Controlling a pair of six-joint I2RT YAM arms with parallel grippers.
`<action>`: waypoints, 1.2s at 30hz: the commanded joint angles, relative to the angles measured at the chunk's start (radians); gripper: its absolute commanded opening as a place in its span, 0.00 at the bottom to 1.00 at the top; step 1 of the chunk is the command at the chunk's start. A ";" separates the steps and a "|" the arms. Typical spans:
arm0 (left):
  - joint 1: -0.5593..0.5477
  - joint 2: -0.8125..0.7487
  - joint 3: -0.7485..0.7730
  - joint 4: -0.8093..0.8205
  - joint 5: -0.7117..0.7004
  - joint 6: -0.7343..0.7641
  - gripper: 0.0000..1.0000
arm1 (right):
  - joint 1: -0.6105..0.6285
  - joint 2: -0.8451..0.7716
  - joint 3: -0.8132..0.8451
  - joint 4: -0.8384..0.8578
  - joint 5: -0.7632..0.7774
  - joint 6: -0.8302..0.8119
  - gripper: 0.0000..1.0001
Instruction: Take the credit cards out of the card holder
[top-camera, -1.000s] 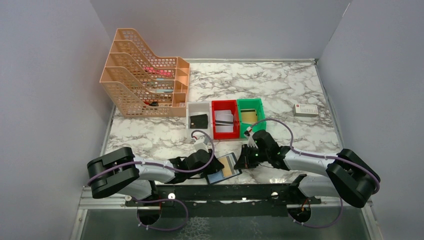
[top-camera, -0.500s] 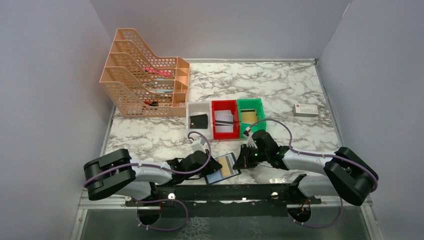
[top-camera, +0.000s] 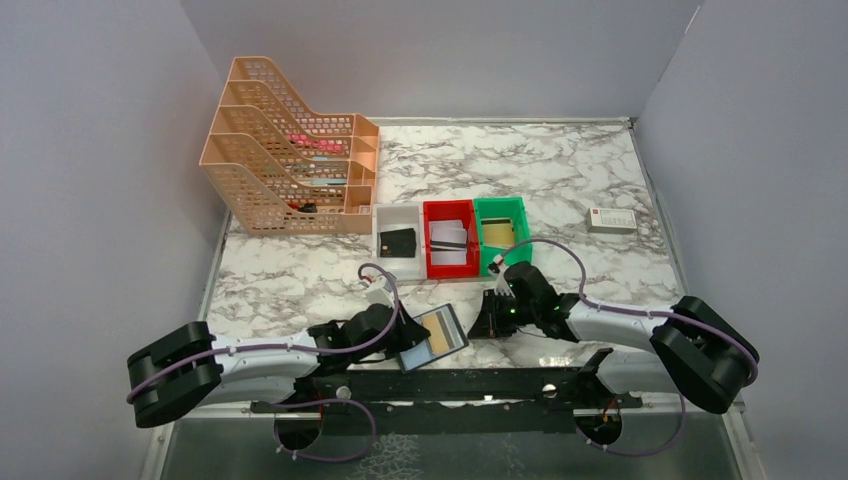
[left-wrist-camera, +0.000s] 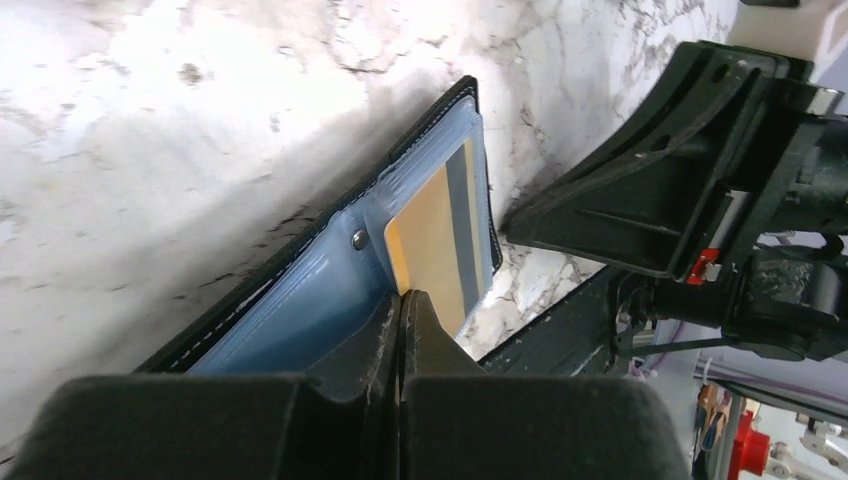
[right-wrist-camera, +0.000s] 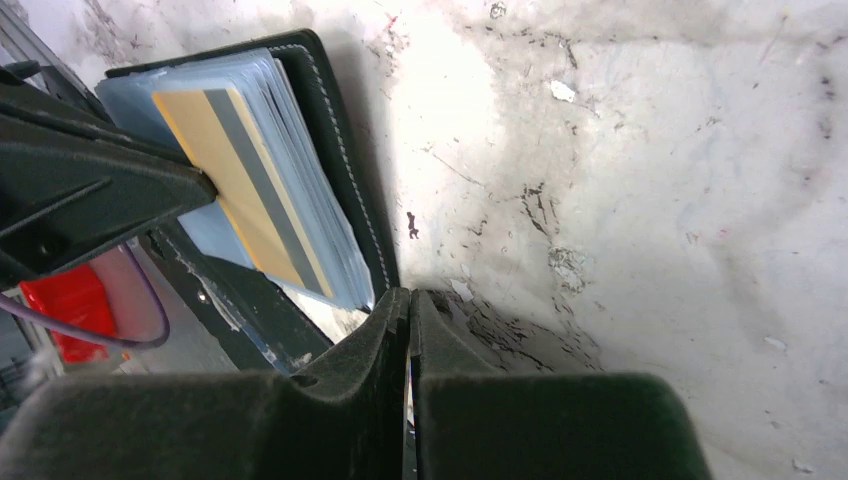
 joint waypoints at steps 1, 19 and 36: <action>0.015 -0.058 -0.032 -0.108 -0.054 0.023 0.00 | 0.002 0.025 -0.027 -0.059 0.052 -0.013 0.09; 0.019 0.138 0.077 -0.058 0.025 0.126 0.00 | 0.105 0.024 0.162 -0.069 -0.004 -0.094 0.27; 0.020 0.077 0.077 -0.142 -0.009 0.133 0.00 | 0.171 0.166 0.164 -0.223 0.382 -0.033 0.28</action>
